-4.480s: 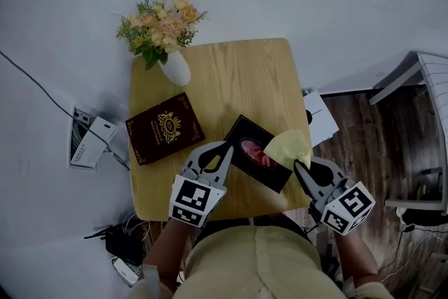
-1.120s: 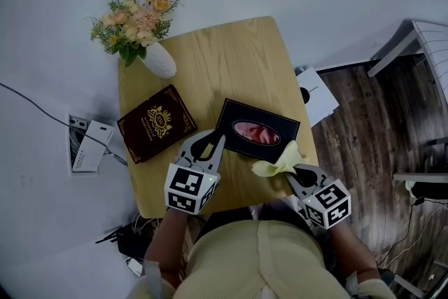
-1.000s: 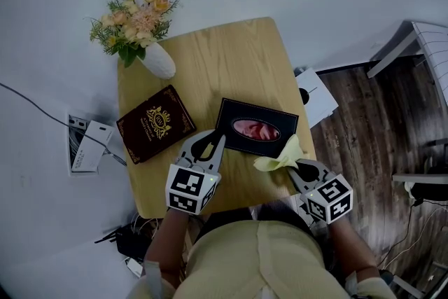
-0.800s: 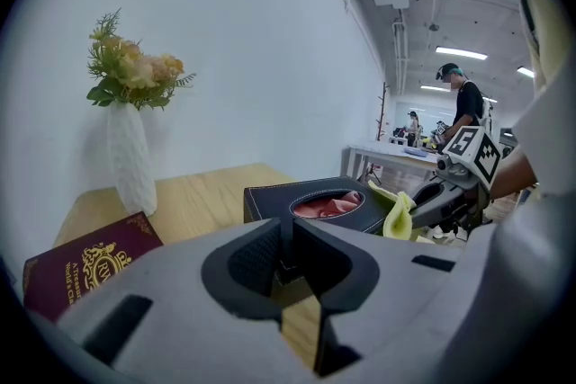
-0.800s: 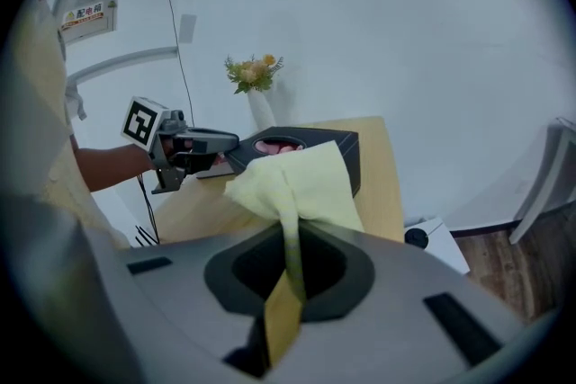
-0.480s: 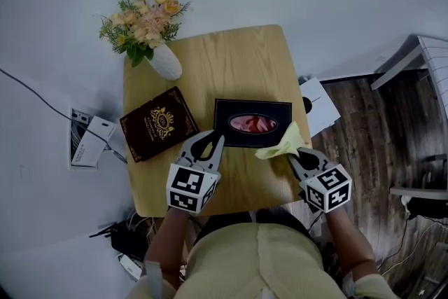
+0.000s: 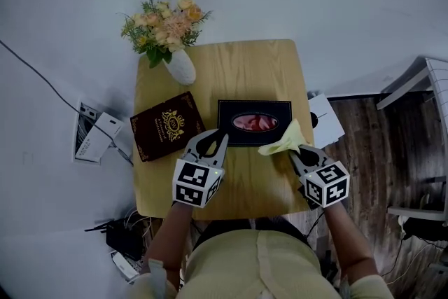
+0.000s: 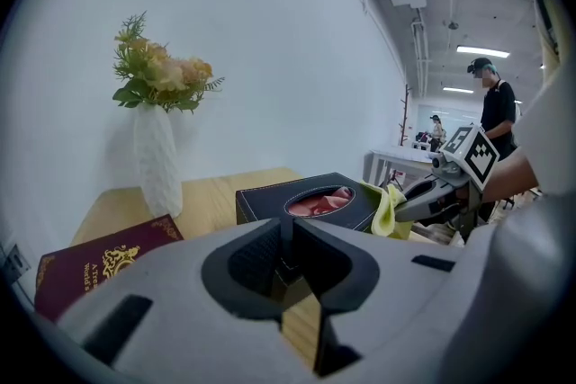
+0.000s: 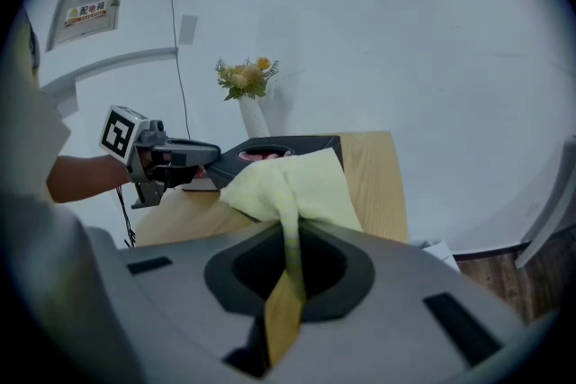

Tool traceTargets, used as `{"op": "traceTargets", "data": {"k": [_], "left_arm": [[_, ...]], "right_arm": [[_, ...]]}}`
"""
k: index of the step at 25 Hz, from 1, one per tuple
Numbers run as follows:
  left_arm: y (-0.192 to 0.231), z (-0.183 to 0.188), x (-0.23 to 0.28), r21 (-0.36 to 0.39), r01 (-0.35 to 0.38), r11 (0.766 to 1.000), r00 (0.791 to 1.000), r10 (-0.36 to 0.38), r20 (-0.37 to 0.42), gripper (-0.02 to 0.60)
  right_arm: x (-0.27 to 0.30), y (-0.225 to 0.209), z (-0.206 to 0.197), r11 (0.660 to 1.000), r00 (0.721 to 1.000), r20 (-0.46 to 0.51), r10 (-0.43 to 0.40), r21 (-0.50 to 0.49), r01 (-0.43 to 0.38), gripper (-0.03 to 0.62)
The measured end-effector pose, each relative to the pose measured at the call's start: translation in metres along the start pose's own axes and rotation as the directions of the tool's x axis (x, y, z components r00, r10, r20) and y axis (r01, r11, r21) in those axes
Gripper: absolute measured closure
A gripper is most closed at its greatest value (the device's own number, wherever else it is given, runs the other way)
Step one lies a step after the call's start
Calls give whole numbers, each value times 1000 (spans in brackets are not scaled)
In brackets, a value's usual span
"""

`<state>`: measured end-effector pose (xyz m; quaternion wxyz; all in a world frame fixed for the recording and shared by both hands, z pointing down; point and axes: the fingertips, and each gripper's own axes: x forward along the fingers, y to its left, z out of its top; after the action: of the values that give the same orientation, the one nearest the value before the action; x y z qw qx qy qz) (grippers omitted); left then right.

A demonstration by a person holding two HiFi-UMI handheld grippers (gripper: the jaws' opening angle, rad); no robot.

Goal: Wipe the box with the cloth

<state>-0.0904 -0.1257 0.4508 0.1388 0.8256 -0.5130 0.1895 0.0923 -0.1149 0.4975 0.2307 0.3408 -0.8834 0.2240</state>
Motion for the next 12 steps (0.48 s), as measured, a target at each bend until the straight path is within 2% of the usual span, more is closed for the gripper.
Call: {"op": "traceTargets", "data": {"k": [12], "left_arm": [[20, 9, 13, 23, -26, 999, 999, 25, 22, 555]], "right_arm": [[24, -14, 24, 1000, 1000, 23, -13, 15, 12, 557]]}}
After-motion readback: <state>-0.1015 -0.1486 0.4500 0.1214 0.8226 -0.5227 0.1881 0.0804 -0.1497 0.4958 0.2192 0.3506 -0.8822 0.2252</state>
